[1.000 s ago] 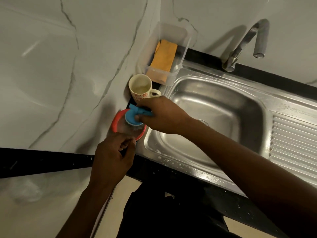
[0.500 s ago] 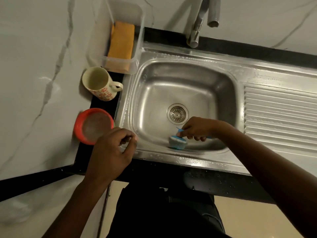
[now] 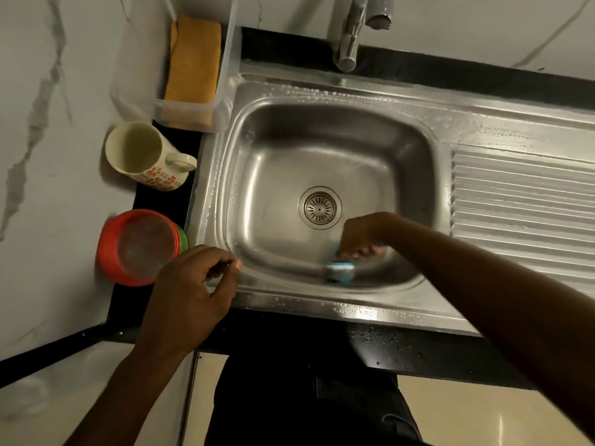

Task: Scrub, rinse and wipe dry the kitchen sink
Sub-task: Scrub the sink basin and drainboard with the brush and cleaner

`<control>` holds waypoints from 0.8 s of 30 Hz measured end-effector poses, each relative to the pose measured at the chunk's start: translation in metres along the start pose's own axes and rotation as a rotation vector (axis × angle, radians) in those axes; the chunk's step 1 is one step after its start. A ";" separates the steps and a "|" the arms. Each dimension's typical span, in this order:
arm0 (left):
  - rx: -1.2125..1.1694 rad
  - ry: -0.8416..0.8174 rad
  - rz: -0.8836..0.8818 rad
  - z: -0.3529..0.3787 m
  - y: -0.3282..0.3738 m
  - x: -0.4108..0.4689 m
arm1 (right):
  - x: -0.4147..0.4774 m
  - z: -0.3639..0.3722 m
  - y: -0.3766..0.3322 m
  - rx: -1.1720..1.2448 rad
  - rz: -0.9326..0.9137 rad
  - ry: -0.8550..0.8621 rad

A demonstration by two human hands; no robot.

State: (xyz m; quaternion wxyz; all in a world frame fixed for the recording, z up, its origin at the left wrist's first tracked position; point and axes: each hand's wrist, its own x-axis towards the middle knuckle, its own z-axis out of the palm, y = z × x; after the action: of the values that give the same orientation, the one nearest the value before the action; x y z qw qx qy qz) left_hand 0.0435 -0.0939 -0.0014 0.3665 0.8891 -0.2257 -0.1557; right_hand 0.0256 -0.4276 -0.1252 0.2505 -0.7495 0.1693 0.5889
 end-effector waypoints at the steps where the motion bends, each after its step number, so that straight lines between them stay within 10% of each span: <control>1: -0.002 0.002 -0.006 0.000 0.000 0.001 | -0.003 -0.001 0.010 -0.016 0.033 -0.024; 8: -0.014 -0.015 -0.028 0.004 0.000 0.012 | 0.007 0.005 -0.117 0.365 -0.300 0.012; 18: 0.007 0.020 0.004 0.002 0.003 0.021 | -0.045 -0.017 0.022 0.019 -0.112 -0.100; 24: 0.019 0.005 0.007 0.006 0.001 0.020 | -0.001 0.013 -0.097 0.414 -0.408 0.035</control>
State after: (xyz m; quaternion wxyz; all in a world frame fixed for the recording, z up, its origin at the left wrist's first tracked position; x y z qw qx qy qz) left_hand 0.0575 -0.1084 -0.0074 0.3591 0.8921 -0.2294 -0.1502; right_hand 0.0687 -0.3409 -0.1090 0.5085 -0.7111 0.1360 0.4662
